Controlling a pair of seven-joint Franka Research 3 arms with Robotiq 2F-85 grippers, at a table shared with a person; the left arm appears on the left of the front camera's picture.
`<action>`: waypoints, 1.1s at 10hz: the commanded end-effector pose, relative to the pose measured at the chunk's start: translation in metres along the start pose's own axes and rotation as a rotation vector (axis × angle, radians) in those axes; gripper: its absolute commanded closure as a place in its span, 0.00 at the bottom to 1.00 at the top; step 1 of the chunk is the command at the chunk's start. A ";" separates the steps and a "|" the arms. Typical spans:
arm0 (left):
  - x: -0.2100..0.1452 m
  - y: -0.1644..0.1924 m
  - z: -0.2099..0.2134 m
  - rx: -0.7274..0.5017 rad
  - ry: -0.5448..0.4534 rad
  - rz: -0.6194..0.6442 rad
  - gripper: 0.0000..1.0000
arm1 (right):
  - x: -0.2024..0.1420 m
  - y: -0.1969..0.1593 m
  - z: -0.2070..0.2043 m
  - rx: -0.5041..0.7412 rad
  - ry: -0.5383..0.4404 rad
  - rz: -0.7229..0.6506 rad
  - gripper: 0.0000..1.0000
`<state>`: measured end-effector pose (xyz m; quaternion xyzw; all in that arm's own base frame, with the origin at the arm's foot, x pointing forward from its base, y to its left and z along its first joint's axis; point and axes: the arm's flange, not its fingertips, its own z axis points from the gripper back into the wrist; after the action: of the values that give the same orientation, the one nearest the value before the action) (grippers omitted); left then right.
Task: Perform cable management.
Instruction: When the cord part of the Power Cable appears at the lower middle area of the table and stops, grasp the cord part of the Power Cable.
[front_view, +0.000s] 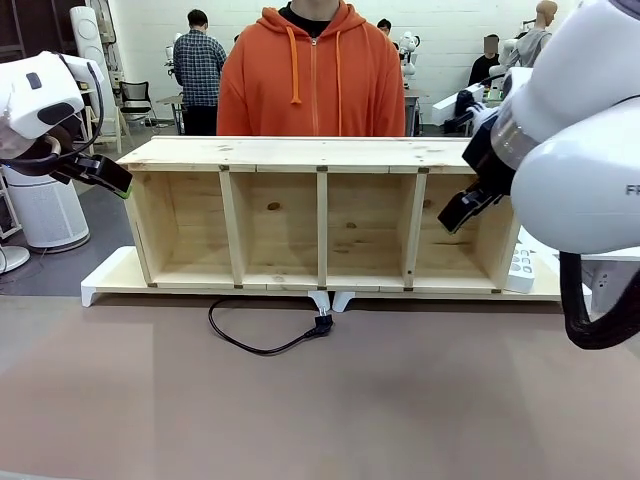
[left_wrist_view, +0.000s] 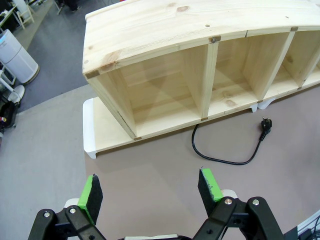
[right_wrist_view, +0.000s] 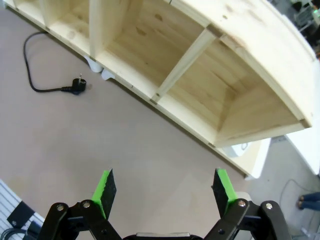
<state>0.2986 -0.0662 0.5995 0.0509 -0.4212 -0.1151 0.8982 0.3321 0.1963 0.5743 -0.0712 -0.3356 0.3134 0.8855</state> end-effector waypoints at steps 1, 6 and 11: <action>0.001 -0.001 -0.002 0.001 -0.002 -0.001 0.00 | -0.011 -0.007 0.010 -0.028 -0.012 -0.029 0.00; 0.001 -0.001 -0.002 0.001 -0.002 -0.001 0.00 | -0.011 -0.007 0.010 -0.028 -0.012 -0.029 0.00; 0.001 -0.001 -0.002 0.001 -0.002 -0.001 0.00 | -0.011 -0.007 0.010 -0.028 -0.012 -0.029 0.00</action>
<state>0.2986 -0.0663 0.5995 0.0509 -0.4212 -0.1152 0.8982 0.3235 0.1853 0.5832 -0.0747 -0.3480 0.3021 0.8843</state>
